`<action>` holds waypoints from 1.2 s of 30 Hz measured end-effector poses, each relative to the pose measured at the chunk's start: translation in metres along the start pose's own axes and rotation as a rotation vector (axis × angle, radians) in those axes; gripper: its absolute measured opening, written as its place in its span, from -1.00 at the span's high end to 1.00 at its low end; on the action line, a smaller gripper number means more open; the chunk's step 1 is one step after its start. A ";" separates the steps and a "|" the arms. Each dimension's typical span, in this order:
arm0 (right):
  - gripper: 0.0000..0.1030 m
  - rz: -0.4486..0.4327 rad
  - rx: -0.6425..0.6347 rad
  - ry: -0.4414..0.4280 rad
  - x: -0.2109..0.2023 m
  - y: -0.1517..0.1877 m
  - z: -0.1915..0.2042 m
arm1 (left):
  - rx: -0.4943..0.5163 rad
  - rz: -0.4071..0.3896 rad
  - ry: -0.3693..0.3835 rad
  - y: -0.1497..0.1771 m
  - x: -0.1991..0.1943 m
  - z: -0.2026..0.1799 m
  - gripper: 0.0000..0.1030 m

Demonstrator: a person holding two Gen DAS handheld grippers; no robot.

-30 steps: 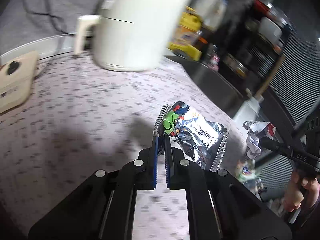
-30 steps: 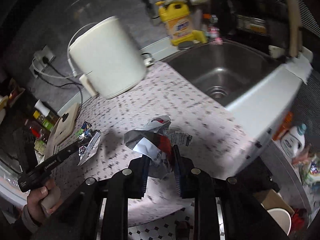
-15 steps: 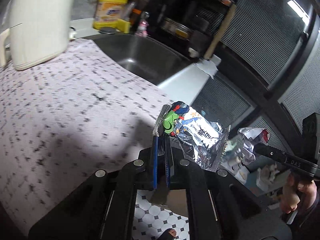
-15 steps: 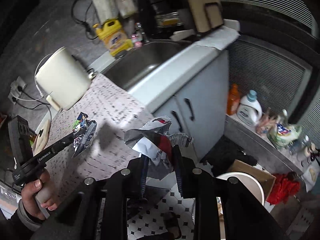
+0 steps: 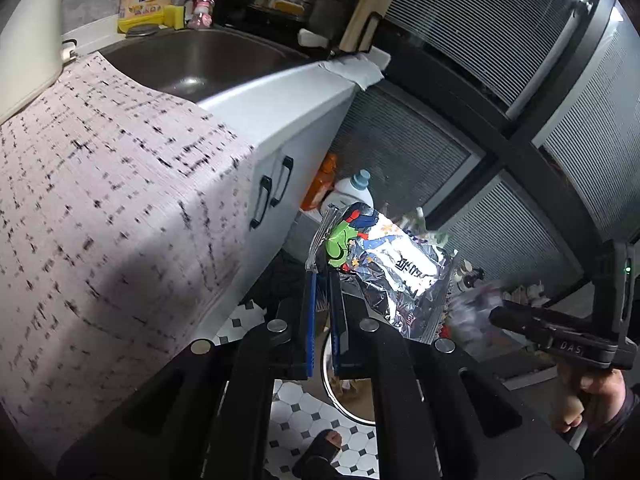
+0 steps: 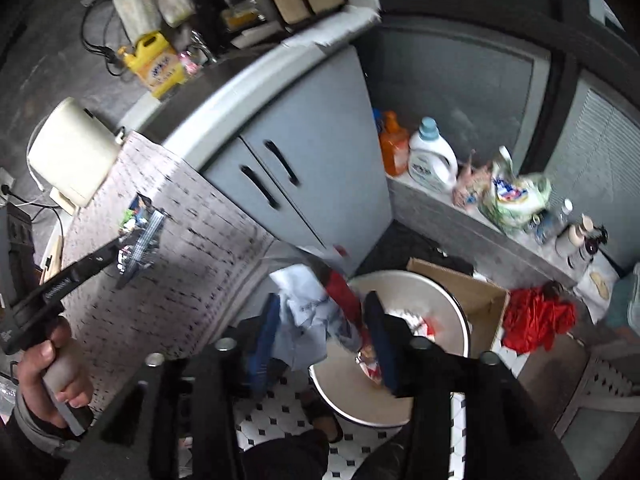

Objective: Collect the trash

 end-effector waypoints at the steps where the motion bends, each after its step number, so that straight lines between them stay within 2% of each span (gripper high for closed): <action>1: -0.13 0.010 0.007 0.003 0.002 0.002 -0.005 | 0.005 0.008 0.002 0.002 0.002 -0.005 0.87; 2: -0.21 0.013 0.014 0.009 0.003 0.005 -0.010 | 0.010 0.014 0.003 0.004 0.003 -0.010 0.87; 11: -0.22 -0.014 0.062 0.012 -0.011 0.008 -0.045 | 0.043 0.082 0.030 0.021 0.025 -0.045 0.87; 20: -0.22 -0.087 0.121 0.041 -0.056 0.003 -0.094 | 0.093 0.144 0.095 0.029 0.062 -0.097 0.83; 21: -0.22 -0.094 0.129 0.044 -0.061 0.002 -0.101 | 0.091 0.157 0.107 0.031 0.067 -0.102 0.75; 23: -0.22 -0.105 0.141 0.047 -0.070 0.003 -0.112 | 0.088 0.176 0.121 0.032 0.075 -0.113 0.39; 24: -0.22 -0.107 0.144 0.047 -0.073 0.003 -0.117 | 0.089 0.173 0.120 0.031 0.076 -0.117 0.10; 25: -0.22 -0.109 0.146 0.047 -0.075 0.003 -0.122 | 0.092 0.163 0.119 0.030 0.076 -0.121 -0.03; 31: -0.24 -0.109 0.132 0.010 -0.083 0.000 -0.138 | 0.082 0.133 0.065 0.025 0.065 -0.132 -0.28; 36: -0.46 -0.113 0.050 -0.039 -0.087 -0.007 -0.131 | 0.032 0.091 -0.025 0.023 0.038 -0.128 -0.44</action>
Point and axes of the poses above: each gripper's, at about its wrist camera, not at the fingertips, and x roughly the way its jaws point, z to its left, y to its underside, the point moved 7 cm from there along x, roughly the way its jaws point, and after that the axes turned 14 degrees about x, right-handed, at the moved point
